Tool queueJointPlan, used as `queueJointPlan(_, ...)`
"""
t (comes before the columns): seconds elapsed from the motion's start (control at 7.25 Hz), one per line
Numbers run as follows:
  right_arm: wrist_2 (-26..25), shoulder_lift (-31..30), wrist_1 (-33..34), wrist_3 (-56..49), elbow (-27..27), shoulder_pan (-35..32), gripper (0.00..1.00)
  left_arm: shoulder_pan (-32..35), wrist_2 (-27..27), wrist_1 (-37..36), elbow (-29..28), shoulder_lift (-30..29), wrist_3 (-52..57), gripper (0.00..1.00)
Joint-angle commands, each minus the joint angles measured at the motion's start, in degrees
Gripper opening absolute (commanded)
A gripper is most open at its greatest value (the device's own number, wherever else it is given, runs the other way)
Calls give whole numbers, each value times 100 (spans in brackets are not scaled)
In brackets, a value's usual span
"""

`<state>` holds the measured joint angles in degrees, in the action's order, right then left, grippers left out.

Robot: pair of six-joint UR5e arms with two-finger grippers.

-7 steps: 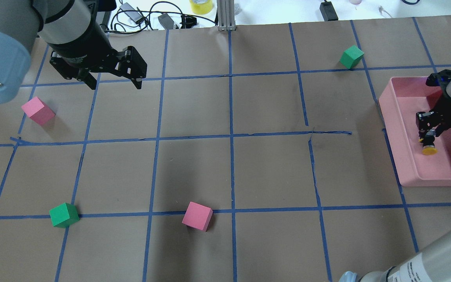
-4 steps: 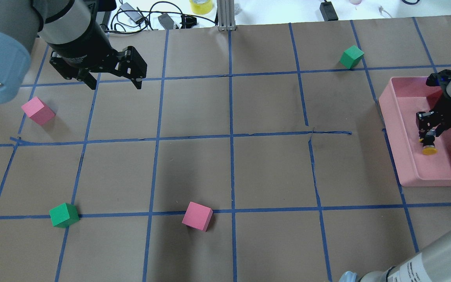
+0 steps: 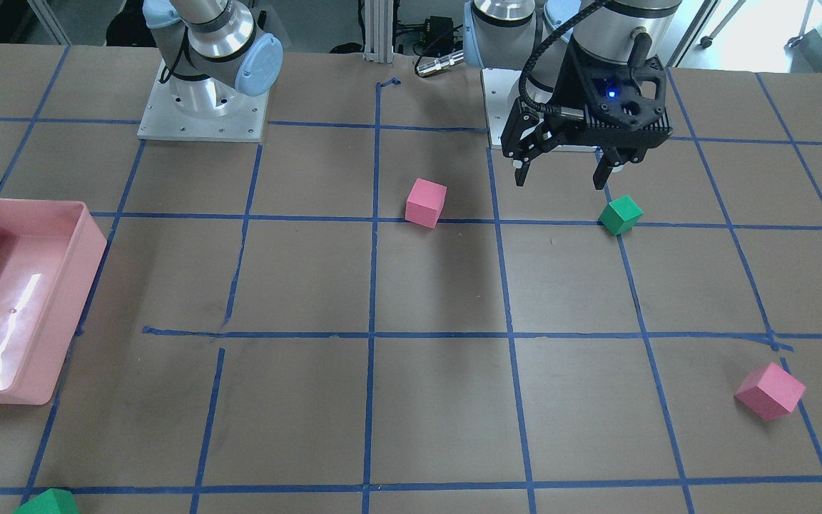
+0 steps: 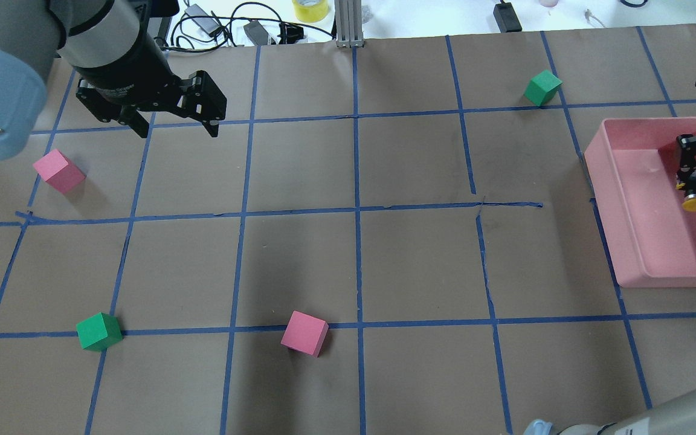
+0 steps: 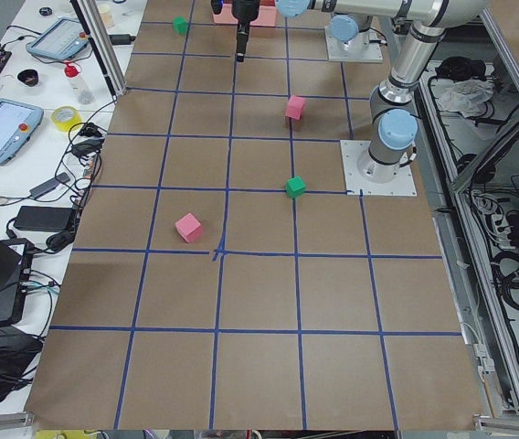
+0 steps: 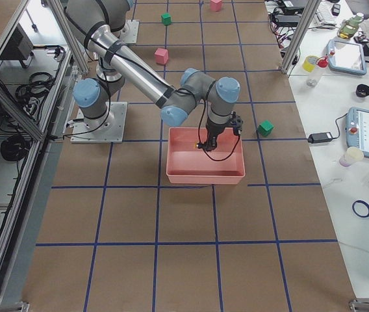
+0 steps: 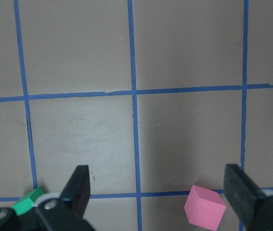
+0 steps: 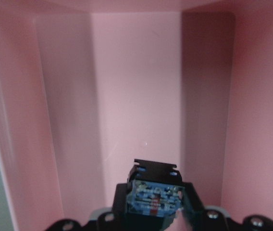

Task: Align button upright
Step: 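Lift the button out of the tray and carry it toward the table center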

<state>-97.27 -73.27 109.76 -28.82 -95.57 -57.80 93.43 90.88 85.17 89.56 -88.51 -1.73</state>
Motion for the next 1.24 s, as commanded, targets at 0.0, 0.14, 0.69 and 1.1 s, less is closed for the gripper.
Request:
queueJointPlan(0.0, 33, -195, -690, 78, 529, -352, 0, -9, 0, 0, 0, -8, 6, 100)
queueJointPlan(0.14, 42, -249, -710, 200, 557, -833, 0, 0, 0, 0, 0, 0, 6, 100)
queueJointPlan(0.69, 233, 441, -413, 2070, 1022, -3445, 0, 0, -9, 0, 0, -8, 6, 100)
queueJointPlan(1.1, 999, 1198, 246, 2782, 1137, -4316, 0, 0, -9, 0, 0, -8, 6, 100)
